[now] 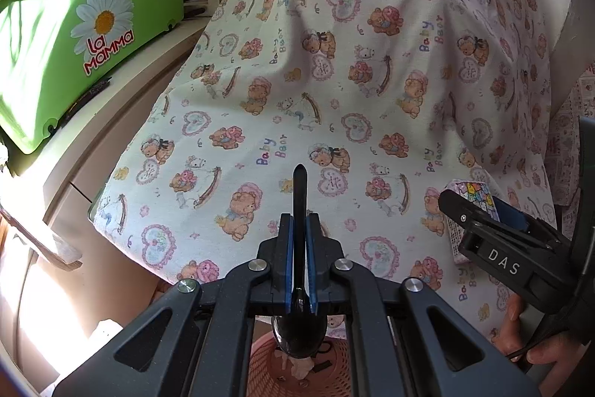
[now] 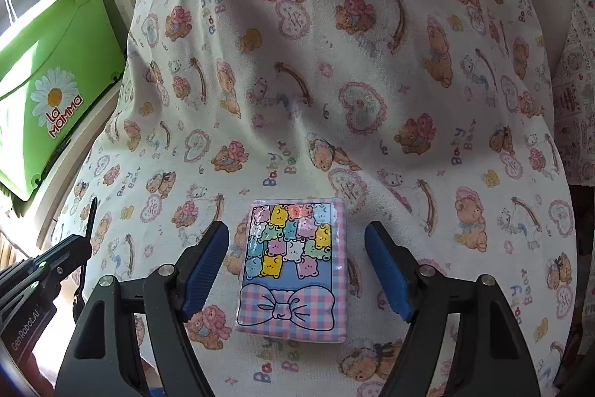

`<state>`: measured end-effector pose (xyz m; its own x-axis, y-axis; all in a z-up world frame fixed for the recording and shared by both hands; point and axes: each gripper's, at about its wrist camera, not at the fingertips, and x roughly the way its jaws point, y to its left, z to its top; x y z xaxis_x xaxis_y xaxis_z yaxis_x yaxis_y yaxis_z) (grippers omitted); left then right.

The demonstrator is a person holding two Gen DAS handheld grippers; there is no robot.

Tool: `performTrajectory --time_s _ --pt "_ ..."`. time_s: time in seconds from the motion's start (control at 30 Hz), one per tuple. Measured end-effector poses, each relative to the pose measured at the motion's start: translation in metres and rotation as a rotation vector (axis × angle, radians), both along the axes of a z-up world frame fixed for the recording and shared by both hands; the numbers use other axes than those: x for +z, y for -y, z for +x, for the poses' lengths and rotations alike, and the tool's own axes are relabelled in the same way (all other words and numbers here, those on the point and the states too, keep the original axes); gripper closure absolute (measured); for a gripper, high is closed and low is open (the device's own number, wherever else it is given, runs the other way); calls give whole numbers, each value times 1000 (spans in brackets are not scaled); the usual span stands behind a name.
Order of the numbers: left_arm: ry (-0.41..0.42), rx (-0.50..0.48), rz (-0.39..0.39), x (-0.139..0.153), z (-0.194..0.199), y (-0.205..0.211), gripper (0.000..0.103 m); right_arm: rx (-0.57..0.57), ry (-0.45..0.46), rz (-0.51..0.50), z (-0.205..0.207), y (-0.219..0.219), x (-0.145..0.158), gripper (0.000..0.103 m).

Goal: Collect trash
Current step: 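Lift the spoon and tissue pack and carry both over the pink wastebasket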

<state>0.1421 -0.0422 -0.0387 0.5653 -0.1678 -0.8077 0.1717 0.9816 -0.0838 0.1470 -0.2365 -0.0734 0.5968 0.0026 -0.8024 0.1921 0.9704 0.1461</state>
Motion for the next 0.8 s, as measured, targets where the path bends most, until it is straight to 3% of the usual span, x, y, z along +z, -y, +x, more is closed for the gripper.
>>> performTrajectory --time_s 0.07,0.1,0.13,0.6,0.8 --pt "-5 3 -2 -1 0 -1 98 1 0 0 0 -1 -1 28" --pt "-6 5 -1 -2 0 -2 98 -6 3 -6 0 -1 -1 42" --pt "-7 7 -1 -1 0 -2 98 -17 4 -12 -1 -2 -1 49" --pt "29 -10 -21 14 -10 -5 98 51 57 30 -28 -5 19 50" --pt "63 -44 21 22 -19 -2 98 118 105 21 -53 -10 40 50"
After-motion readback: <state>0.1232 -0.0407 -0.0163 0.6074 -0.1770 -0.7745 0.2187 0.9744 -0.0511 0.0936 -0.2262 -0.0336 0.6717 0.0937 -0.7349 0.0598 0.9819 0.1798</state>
